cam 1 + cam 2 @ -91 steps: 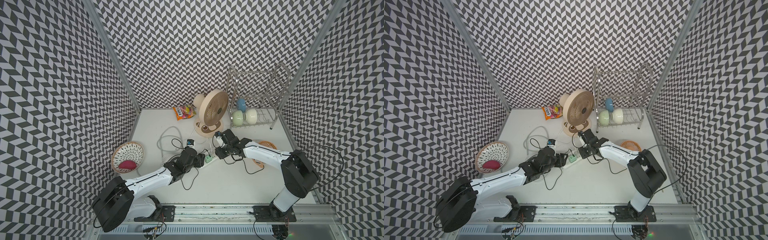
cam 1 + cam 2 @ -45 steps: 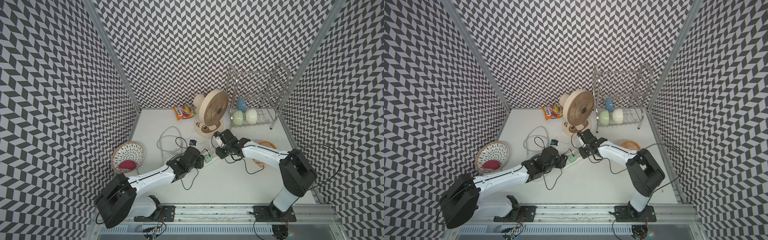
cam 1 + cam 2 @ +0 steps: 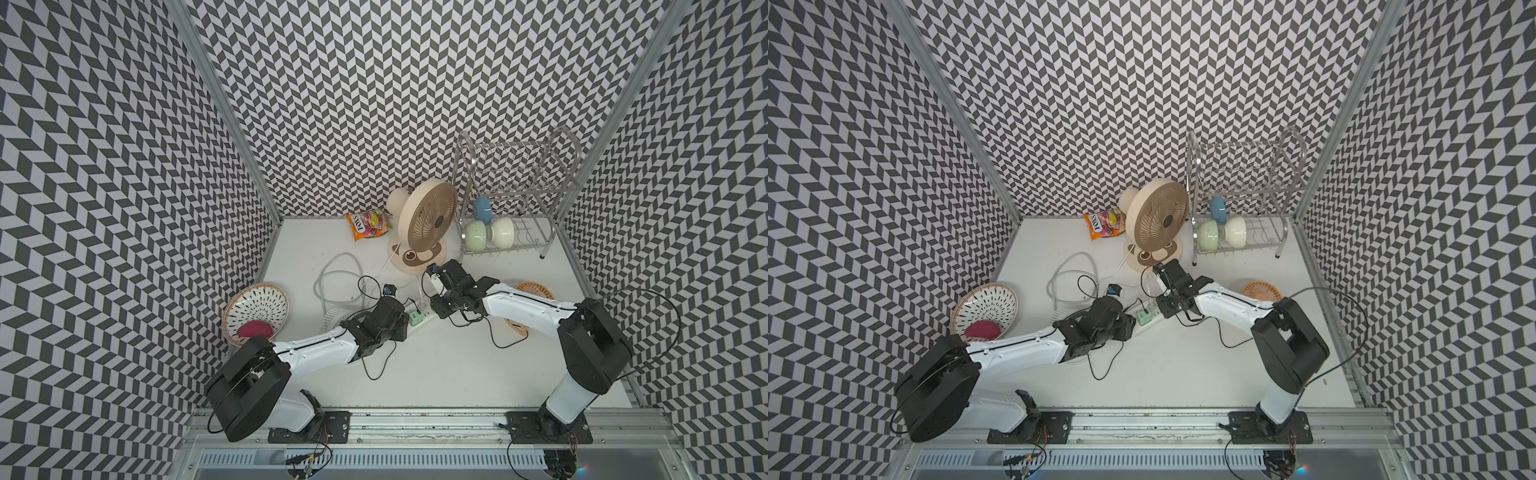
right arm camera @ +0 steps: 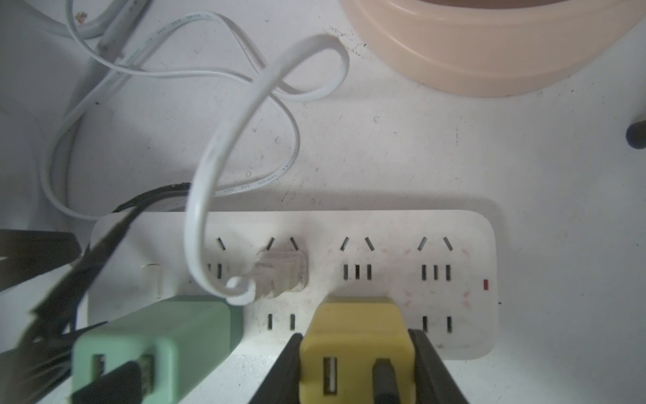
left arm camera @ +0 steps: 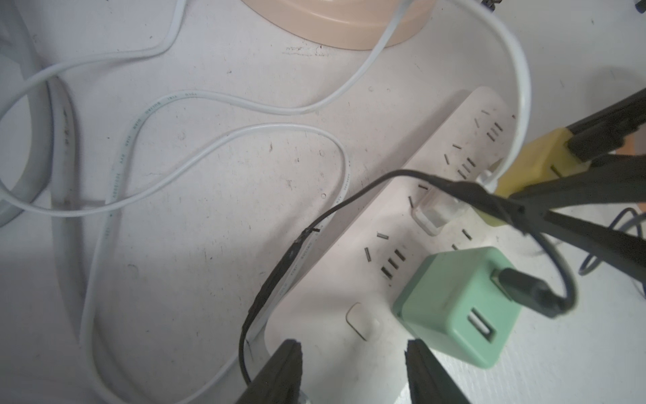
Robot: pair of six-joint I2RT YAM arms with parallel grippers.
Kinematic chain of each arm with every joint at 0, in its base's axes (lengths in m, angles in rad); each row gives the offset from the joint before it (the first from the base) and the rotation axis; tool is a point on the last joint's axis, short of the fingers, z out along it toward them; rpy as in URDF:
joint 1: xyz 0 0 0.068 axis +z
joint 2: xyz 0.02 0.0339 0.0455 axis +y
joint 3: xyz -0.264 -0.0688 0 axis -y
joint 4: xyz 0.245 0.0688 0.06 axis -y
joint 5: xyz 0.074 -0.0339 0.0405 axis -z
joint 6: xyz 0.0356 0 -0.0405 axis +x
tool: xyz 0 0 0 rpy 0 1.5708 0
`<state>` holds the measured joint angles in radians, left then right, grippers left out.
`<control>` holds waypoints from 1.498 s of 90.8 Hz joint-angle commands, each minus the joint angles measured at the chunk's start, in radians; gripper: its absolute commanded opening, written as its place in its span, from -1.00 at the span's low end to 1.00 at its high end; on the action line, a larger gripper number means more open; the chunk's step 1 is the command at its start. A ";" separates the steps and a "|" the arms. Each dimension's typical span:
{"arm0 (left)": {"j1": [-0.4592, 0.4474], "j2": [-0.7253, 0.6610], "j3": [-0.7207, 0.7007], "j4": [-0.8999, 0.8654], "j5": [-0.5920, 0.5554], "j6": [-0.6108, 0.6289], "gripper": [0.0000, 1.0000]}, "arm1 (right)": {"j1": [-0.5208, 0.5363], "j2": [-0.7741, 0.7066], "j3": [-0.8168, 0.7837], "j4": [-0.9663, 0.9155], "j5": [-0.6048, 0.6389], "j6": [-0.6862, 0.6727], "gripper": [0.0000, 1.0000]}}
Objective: Unplug the desk fan from the power strip
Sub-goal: Remove the plug from the socket.
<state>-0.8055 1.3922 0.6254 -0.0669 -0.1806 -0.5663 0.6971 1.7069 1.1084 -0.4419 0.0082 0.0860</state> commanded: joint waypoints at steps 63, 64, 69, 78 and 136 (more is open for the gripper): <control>-0.009 0.101 0.045 0.012 0.042 0.015 -0.09 | 0.042 -0.023 -0.007 0.064 -0.020 0.031 -0.52; -0.011 0.103 0.044 0.011 0.043 0.015 -0.09 | 0.042 -0.027 -0.007 0.067 -0.024 0.035 -0.52; -0.011 0.105 0.033 0.009 0.047 0.013 -0.10 | 0.046 -0.041 -0.012 0.092 -0.048 0.045 -0.52; -0.014 0.102 0.010 0.007 0.050 0.008 -0.11 | 0.082 -0.053 -0.011 0.103 -0.029 0.009 -0.53; -0.023 0.117 -0.019 -0.014 0.049 0.007 -0.27 | 0.035 -0.063 -0.030 0.107 -0.003 0.118 -0.87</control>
<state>-0.8120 1.4734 0.6418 -0.0185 -0.1959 -0.5549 0.7303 1.6630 1.0538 -0.4156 0.0528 0.1699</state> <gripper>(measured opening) 0.368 0.419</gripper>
